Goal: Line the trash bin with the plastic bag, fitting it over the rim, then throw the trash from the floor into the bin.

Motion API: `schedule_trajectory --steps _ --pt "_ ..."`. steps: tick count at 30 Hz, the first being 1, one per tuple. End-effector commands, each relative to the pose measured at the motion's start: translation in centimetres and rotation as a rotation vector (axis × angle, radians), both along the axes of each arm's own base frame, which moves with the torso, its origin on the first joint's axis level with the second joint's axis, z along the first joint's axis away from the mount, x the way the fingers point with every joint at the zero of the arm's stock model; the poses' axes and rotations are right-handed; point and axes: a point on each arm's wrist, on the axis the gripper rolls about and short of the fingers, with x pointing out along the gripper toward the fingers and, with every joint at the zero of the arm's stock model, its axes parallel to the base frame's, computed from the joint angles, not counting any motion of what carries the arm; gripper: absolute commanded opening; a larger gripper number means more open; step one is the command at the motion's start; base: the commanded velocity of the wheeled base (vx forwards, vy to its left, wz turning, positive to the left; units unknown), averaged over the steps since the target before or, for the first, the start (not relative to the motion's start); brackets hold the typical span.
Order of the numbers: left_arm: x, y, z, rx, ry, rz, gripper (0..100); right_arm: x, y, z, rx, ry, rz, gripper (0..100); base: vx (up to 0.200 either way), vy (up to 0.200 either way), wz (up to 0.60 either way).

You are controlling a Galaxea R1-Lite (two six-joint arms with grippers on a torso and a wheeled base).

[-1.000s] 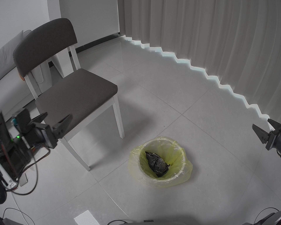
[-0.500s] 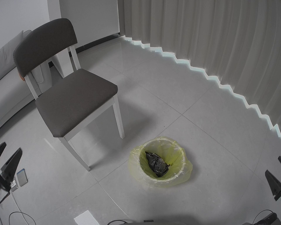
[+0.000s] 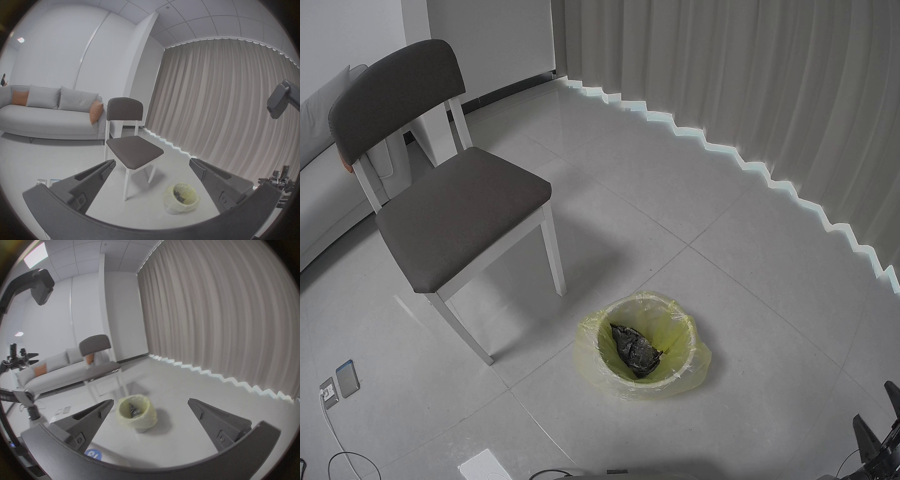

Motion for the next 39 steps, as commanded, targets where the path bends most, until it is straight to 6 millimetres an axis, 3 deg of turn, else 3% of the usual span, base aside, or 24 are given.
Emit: schedule_trajectory --steps 1,16,19,24,26,31,39 --pt "-0.1 0.1 -1.0 -0.002 0.006 0.060 100 0.0 -0.2 -0.8 -0.002 -0.094 -0.097 100 0.000 0.000 0.00" --pt "-0.3 -0.7 -1.8 0.091 0.045 0.258 100 0.0 -0.2 -0.9 -0.104 -0.111 -0.105 100 0.000 0.000 0.00" --pt "-0.1 -1.1 -4.6 0.133 0.061 0.216 100 0.0 -0.2 -0.9 -0.101 -0.110 -0.112 100 0.000 0.000 0.00" --pt "1.8 -1.1 -7.6 0.145 0.112 0.237 100 0.1 -0.4 -0.9 -0.104 -0.106 -0.188 100 0.000 0.000 0.00" --pt "3.2 -1.1 -10.0 0.188 0.101 0.243 100 0.1 -0.5 -0.9 -0.104 -0.103 -0.247 100 0.000 0.000 0.00" --pt "3.3 -1.1 -9.9 0.209 0.079 0.237 100 0.1 -0.8 -1.1 -0.105 -0.073 -0.360 100 0.000 0.000 0.00" --pt "3.3 -1.4 -10.4 0.236 0.107 0.109 100 0.1 -0.6 -1.5 -0.090 -0.035 -0.287 100 0.000 0.000 0.00"
